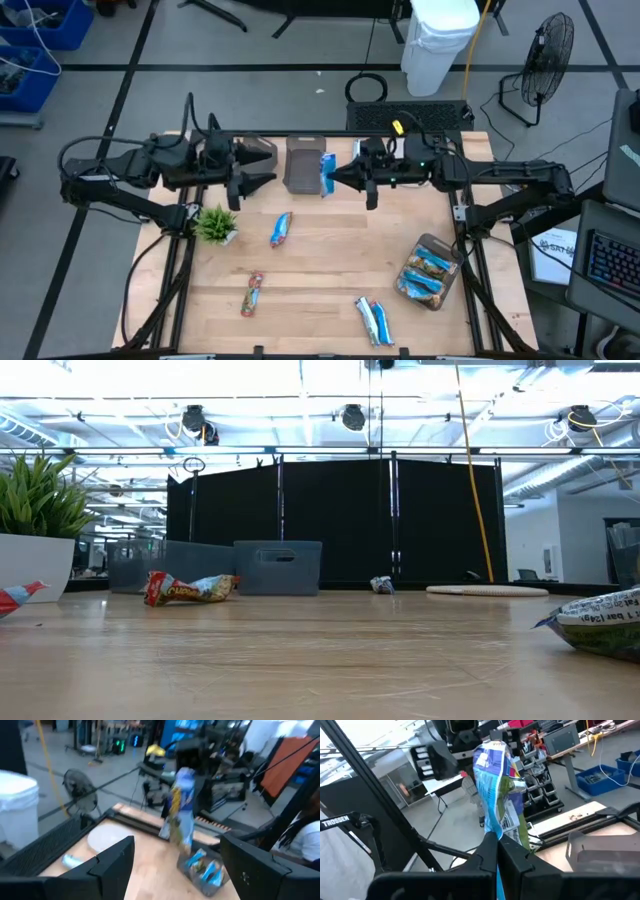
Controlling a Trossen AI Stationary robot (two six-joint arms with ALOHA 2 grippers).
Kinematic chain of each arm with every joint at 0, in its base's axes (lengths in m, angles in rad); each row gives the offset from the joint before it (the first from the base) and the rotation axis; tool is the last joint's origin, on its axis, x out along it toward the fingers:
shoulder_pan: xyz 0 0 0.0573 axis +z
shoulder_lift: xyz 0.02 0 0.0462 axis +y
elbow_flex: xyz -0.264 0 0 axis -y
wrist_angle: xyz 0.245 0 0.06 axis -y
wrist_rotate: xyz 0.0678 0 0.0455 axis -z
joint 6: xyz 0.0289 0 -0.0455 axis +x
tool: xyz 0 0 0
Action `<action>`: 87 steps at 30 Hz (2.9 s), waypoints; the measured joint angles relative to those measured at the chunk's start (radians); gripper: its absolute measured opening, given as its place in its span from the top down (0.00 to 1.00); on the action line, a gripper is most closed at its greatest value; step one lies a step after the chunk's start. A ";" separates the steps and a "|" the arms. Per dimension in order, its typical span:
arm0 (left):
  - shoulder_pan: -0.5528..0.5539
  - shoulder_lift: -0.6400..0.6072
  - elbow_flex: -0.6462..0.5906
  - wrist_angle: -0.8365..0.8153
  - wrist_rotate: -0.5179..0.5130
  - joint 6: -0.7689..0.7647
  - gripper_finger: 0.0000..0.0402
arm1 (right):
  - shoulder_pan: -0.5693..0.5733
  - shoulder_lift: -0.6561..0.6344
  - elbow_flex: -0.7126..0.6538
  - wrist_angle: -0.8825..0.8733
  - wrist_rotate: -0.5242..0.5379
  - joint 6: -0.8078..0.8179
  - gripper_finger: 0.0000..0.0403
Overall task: Pick and place Granola Bars by type
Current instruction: Put the blue granola bar into the top right black transparent bin
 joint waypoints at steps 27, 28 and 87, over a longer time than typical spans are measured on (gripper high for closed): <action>0.000 0.226 -0.001 0.404 0.091 0.075 0.26 | 0.027 0.126 0.179 -0.030 -0.004 -0.061 1.00; 0.000 0.231 -0.001 0.414 0.094 0.075 0.26 | 0.029 0.126 0.179 -0.029 -0.004 -0.061 1.00; 0.288 0.257 -0.001 0.141 0.152 0.249 0.96 | -0.003 -0.120 0.177 -0.368 0.104 -0.318 0.41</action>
